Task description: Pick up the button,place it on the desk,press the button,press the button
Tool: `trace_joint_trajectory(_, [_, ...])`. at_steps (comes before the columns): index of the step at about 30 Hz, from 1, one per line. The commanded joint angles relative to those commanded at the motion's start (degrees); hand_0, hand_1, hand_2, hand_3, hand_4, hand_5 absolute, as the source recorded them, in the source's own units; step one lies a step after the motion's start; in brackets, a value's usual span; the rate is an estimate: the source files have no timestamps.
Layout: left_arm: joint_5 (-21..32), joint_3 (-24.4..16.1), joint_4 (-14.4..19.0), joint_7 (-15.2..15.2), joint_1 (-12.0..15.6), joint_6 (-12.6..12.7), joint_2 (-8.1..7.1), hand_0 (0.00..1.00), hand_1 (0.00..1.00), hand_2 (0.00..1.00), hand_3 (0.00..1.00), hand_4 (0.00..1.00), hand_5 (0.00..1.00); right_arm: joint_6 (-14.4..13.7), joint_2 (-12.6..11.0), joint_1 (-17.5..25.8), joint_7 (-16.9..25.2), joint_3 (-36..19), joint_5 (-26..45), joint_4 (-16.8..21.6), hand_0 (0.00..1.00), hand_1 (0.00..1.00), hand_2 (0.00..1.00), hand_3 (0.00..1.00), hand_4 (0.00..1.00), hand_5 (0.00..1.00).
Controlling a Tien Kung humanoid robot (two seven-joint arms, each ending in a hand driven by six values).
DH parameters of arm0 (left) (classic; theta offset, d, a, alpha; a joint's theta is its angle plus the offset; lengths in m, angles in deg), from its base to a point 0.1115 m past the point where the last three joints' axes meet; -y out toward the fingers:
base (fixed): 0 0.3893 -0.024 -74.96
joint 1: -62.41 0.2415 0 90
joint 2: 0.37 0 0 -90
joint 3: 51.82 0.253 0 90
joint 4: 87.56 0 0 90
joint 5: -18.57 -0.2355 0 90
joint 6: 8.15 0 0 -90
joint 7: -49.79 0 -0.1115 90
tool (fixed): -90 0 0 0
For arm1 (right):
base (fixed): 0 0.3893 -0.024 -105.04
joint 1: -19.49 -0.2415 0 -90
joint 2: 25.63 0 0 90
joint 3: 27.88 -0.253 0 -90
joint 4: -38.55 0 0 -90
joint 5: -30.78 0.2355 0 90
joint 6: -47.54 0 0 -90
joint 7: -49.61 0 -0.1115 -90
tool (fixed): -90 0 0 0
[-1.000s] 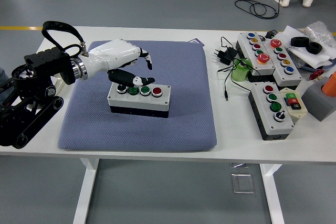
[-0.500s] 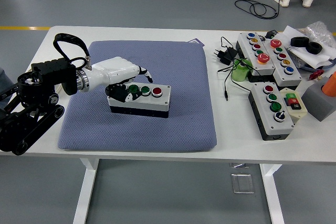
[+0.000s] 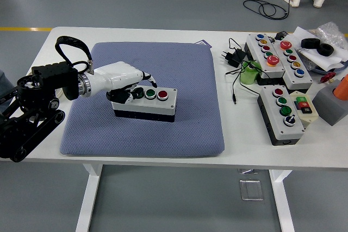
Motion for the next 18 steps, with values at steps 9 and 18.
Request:
trace_joint_trajectory(9, [-0.1, 0.0, -0.6, -0.2, -0.3, -0.3, -0.31, 0.037, 0.002, 0.002, 0.787, 0.142, 0.002, 0.0, 0.0, -0.1, 0.0, -0.1, -0.1, 0.0, 0.658, 0.643, 0.685, 0.591, 0.397, 0.252])
trace_joint_trajectory(18, [0.3, 0.7, -1.5, -0.5, -0.5, -1.0, -0.28, 0.037, 0.002, 0.002, 0.786, 0.145, 0.002, 0.0, 0.0, -0.3, 0.0, -0.2, -0.1, 0.0, 0.659, 0.643, 0.685, 0.590, 0.397, 0.253])
